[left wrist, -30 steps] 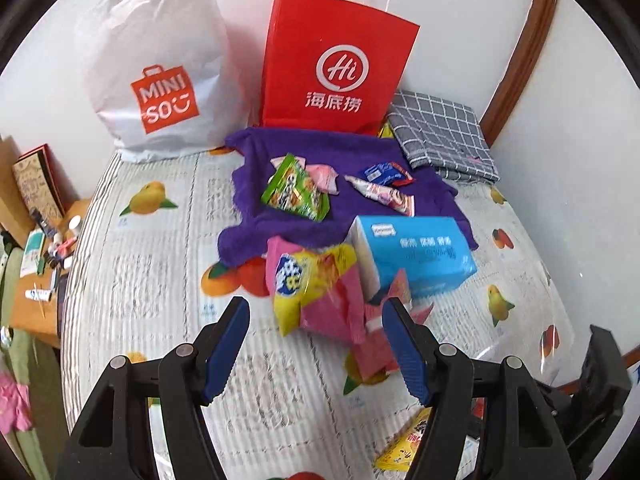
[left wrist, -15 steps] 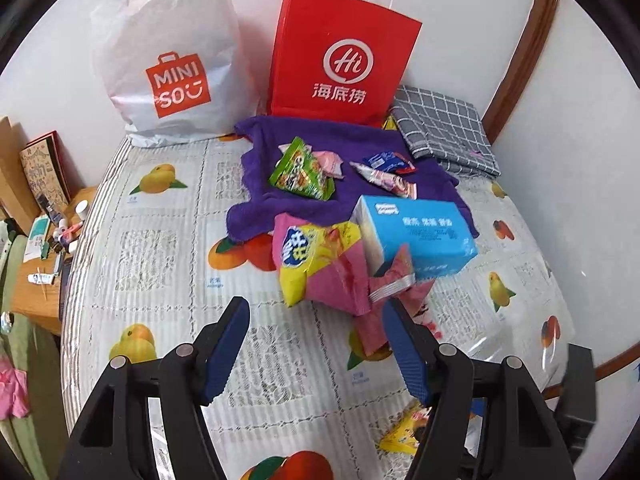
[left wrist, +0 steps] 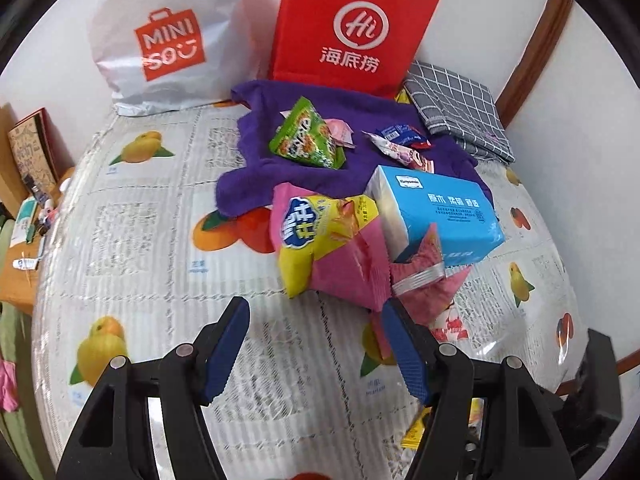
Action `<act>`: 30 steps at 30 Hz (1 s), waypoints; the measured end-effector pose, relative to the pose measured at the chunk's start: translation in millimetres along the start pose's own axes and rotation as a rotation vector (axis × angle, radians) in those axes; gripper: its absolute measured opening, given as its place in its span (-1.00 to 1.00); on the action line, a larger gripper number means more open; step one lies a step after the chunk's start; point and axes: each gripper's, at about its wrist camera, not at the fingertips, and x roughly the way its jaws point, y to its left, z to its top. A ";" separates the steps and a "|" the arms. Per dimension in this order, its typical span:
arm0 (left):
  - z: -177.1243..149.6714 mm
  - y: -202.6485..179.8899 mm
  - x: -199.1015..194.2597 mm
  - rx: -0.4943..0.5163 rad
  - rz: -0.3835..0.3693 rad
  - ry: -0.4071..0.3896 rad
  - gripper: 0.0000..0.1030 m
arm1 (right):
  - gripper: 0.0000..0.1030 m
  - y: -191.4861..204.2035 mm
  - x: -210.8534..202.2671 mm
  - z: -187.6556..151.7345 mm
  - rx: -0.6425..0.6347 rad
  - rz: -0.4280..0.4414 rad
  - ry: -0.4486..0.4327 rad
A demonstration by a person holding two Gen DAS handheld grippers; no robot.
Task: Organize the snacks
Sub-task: 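Grasp the yellow snack bag with the right tool while the left tool grasps the yellow-pink bag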
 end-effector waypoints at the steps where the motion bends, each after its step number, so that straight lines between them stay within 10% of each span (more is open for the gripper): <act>1: 2.3 -1.6 4.6 0.002 -0.006 0.002 0.30 | 0.09 -4.6 -1.1 1.2 0.006 -0.004 -0.004; 25: 47.8 3.4 82.4 -0.021 -0.030 -0.004 0.31 | 0.07 -95.5 -3.0 37.9 0.010 -0.245 -0.081; 30: 44.9 4.7 79.2 -0.011 -0.050 -0.017 0.01 | 0.05 -94.2 -0.2 39.0 -0.002 -0.257 -0.080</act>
